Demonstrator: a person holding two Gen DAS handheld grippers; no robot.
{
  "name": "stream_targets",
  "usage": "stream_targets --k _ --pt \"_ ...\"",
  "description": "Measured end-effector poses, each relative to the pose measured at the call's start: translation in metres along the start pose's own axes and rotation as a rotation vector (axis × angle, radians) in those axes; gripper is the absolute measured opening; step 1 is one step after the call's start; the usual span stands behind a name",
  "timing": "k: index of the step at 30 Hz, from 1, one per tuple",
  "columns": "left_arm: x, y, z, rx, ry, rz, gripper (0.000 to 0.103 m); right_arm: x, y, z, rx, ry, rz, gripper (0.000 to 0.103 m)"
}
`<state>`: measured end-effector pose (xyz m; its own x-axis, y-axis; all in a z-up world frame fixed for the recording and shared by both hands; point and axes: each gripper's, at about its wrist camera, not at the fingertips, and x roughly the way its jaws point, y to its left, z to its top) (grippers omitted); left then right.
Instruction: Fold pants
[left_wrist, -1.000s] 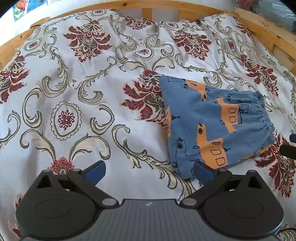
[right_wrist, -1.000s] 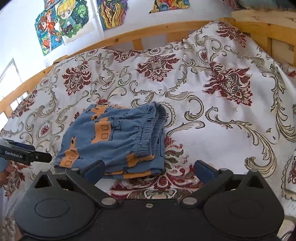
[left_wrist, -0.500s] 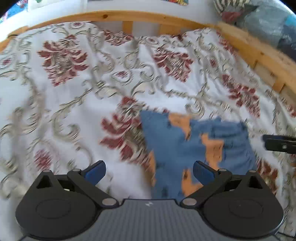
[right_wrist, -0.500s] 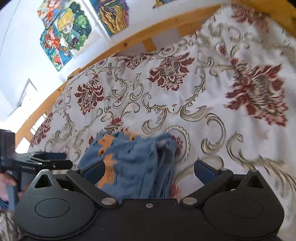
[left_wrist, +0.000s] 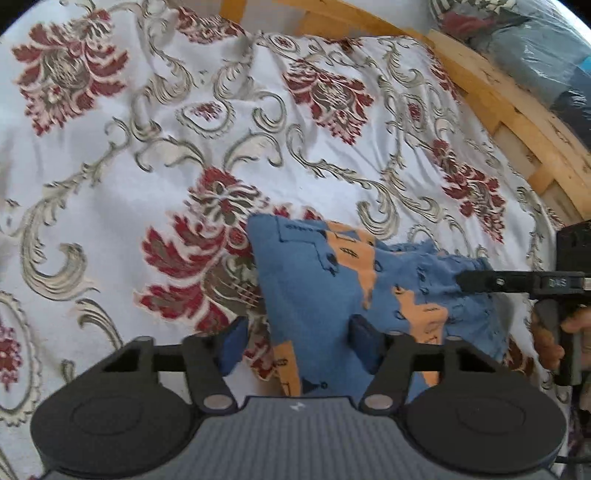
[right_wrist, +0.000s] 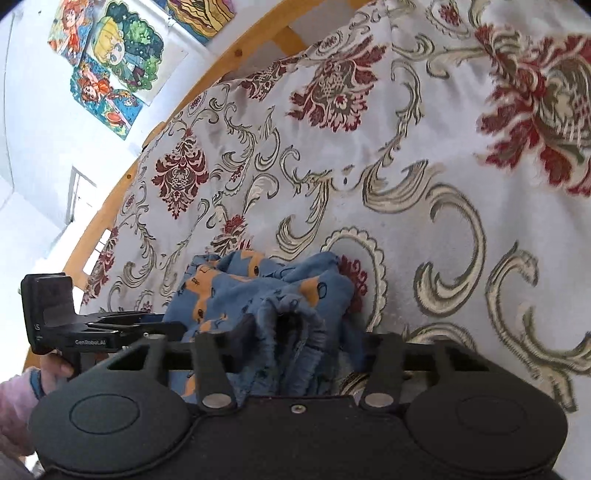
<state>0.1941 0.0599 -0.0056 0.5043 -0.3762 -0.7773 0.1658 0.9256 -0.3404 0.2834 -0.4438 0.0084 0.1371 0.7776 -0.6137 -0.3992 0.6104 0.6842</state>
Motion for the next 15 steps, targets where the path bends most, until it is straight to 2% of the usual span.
stream_targets --k 2,3,6,9,15 --pt "0.001 0.001 0.0 0.003 0.007 -0.035 0.043 0.0 0.002 -0.003 -0.001 -0.011 -0.002 0.033" --pt "0.001 0.0 0.001 0.009 0.012 -0.044 0.036 0.0 0.003 -0.004 0.008 -0.021 0.003 0.031" --pt "0.0 -0.01 0.002 0.071 0.017 -0.019 0.027 -0.003 0.008 -0.005 0.023 -0.05 0.005 0.026" --pt "-0.004 -0.023 0.004 0.127 0.018 0.011 0.024 -0.008 0.018 -0.005 -0.006 -0.072 -0.013 0.023" --pt "-0.016 -0.029 0.01 0.109 0.0 0.028 0.021 -0.018 0.042 0.004 -0.067 -0.119 -0.021 0.022"
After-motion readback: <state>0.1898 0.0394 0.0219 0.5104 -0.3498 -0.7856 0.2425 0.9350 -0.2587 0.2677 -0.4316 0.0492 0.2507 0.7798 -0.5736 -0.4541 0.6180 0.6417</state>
